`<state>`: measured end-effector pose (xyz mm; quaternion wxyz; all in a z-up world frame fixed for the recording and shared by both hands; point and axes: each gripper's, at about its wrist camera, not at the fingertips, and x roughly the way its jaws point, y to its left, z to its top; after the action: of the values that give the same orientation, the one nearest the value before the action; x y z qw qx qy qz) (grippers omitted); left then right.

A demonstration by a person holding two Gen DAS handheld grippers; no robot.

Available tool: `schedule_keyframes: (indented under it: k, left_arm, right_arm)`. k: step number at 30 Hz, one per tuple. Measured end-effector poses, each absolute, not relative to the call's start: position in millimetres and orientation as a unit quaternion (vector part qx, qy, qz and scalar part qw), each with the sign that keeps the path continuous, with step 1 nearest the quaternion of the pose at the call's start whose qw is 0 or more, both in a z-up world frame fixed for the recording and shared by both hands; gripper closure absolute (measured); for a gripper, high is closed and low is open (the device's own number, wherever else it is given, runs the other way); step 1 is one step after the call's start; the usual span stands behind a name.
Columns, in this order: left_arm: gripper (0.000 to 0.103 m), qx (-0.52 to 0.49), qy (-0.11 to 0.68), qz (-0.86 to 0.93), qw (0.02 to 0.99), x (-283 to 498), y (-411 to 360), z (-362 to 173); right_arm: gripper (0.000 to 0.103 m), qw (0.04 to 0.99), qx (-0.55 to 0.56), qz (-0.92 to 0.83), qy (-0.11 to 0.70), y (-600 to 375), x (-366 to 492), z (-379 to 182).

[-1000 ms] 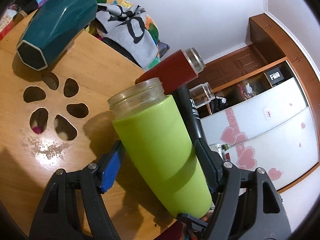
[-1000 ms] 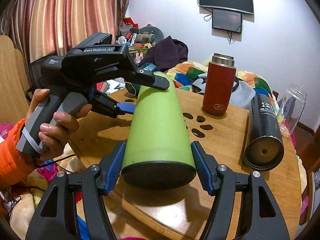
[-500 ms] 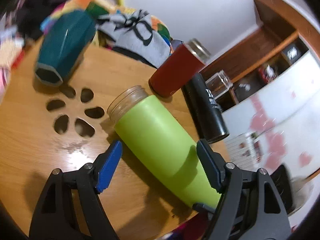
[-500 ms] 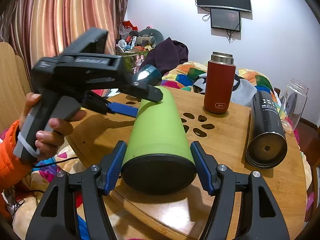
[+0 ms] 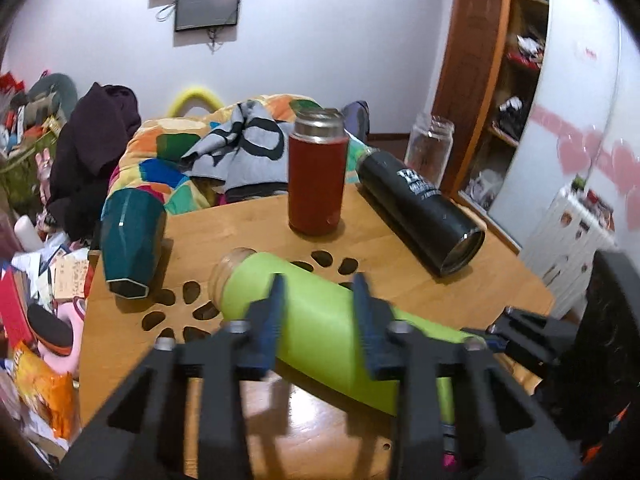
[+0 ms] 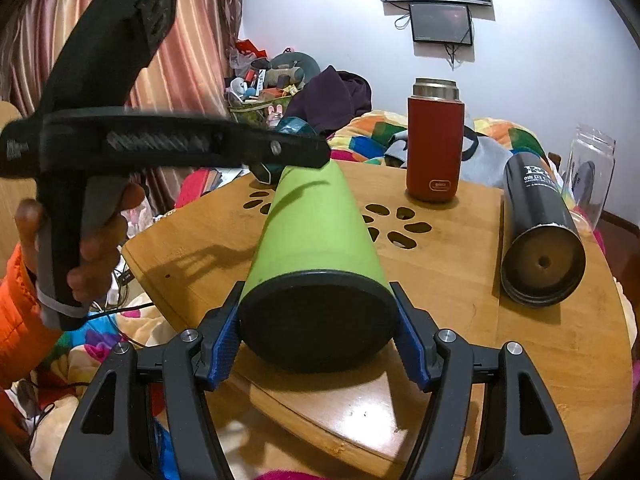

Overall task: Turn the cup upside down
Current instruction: 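Grasp the black lid end with the right tool while the left tool holds the bottle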

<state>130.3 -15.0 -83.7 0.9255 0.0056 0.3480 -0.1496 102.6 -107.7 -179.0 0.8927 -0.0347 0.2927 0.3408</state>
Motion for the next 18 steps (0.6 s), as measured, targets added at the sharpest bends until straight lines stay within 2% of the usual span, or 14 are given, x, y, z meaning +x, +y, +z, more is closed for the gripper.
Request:
schedule_keyframes:
  k: [4,18]
  left_arm:
    - [0.09,0.025,0.334,-0.153,0.93,126,-21,-85]
    - [0.091,0.023,0.291,-0.191,0.937,113,-33,-61]
  right_arm:
    - [0.04,0.894,-0.03,0.337,0.294,-112,101,-178]
    - [0.04,0.923,-0.013,0.321,0.213,-140,81,-120]
